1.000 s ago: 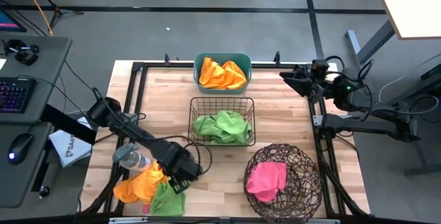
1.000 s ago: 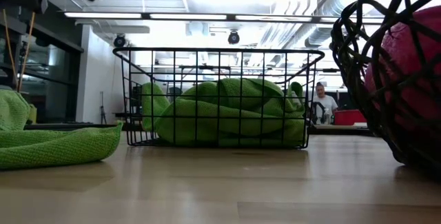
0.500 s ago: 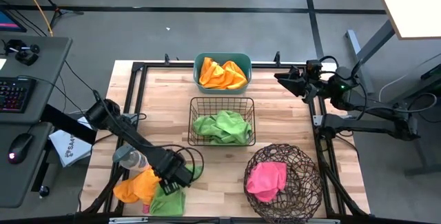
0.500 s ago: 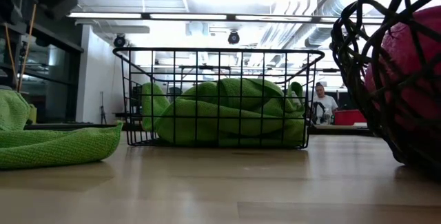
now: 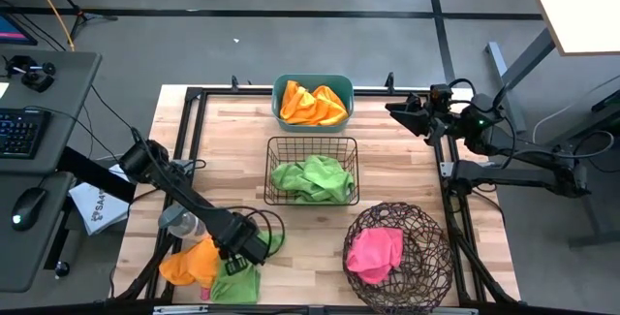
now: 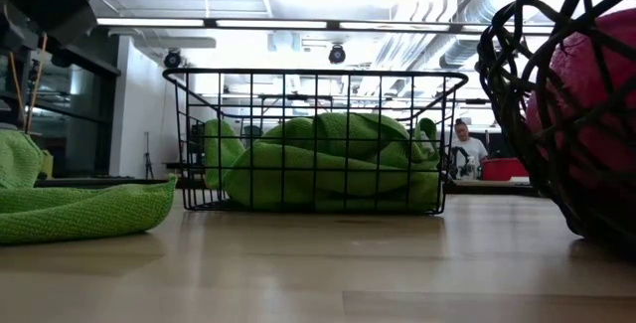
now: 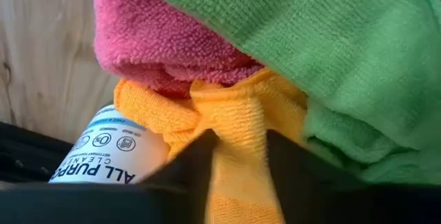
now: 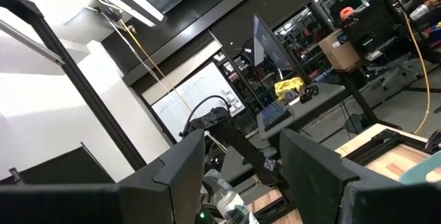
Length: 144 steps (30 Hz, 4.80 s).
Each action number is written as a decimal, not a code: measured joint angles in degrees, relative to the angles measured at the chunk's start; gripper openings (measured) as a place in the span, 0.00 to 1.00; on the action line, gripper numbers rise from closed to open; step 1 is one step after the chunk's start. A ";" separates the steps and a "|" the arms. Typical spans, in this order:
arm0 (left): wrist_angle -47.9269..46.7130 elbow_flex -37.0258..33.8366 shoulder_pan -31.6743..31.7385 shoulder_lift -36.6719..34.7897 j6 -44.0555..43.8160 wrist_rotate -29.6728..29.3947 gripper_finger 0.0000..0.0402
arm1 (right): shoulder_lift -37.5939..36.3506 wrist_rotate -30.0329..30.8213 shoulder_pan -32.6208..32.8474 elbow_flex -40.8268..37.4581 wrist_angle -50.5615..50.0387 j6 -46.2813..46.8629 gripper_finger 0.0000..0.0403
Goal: Sort microfiber towel by color & place in baskets
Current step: Put the orange microfiber cloth into the blue and green bin, then put the pink microfiber cloth into the black wicker basket
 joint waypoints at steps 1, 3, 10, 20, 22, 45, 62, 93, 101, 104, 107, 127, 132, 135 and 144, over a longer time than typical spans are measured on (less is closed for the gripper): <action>0.01 0.00 0.00 -0.07 0.68 0.02 0.16 | 0.00 0.00 0.00 0.00 0.00 -0.03 0.46; -0.21 0.26 -0.12 -0.67 1.13 -0.02 0.04 | 0.00 -0.03 0.00 0.00 0.00 -0.10 0.46; -7.14 8.62 0.69 -6.65 1.45 -1.79 0.01 | 0.00 -0.33 0.00 0.00 -0.07 -0.39 0.46; -12.35 34.89 7.16 -17.72 4.27 -26.38 0.00 | 0.00 -0.33 0.00 0.00 -0.12 -0.35 0.46; -12.33 40.14 9.31 -18.20 8.34 -32.43 0.00 | 0.00 -0.33 0.00 0.00 -0.11 0.02 0.46; 38.18 49.30 59.00 -2.67 69.50 -23.04 0.00 | -0.02 6.84 0.00 0.00 0.15 0.54 0.46; 31.90 49.23 66.13 4.42 75.45 -23.55 0.00 | -0.02 7.04 0.00 0.00 0.04 1.32 0.46; 54.05 24.66 61.68 -3.23 71.86 -21.42 0.00 | -0.02 10.02 0.00 0.00 -0.02 1.60 0.46; 71.56 5.19 58.42 -3.23 64.30 -24.91 0.00 | -0.02 9.57 0.00 0.00 -0.03 2.22 0.46; 72.00 4.93 60.48 -3.34 64.20 -26.87 0.00 | -0.02 9.57 0.00 0.00 -0.08 2.66 0.46; 68.03 4.97 62.78 -3.24 65.06 -27.42 0.00 | -0.02 9.57 0.00 0.00 -0.26 3.16 0.46; 35.96 10.29 66.20 0.59 57.78 -25.01 0.23 | -0.02 11.64 0.00 0.00 -1.07 3.10 0.46; 23.50 19.78 66.25 0.51 57.76 -25.01 0.44 | -0.02 11.63 0.00 0.00 -1.73 2.66 0.46; 16.44 26.35 66.25 0.55 57.48 -24.72 0.54 | -0.02 11.63 0.00 0.00 -2.63 2.11 0.46; 8.28 32.84 60.18 -4.26 42.75 -6.82 0.64 | 0.00 5.96 0.00 0.00 -5.85 2.67 0.46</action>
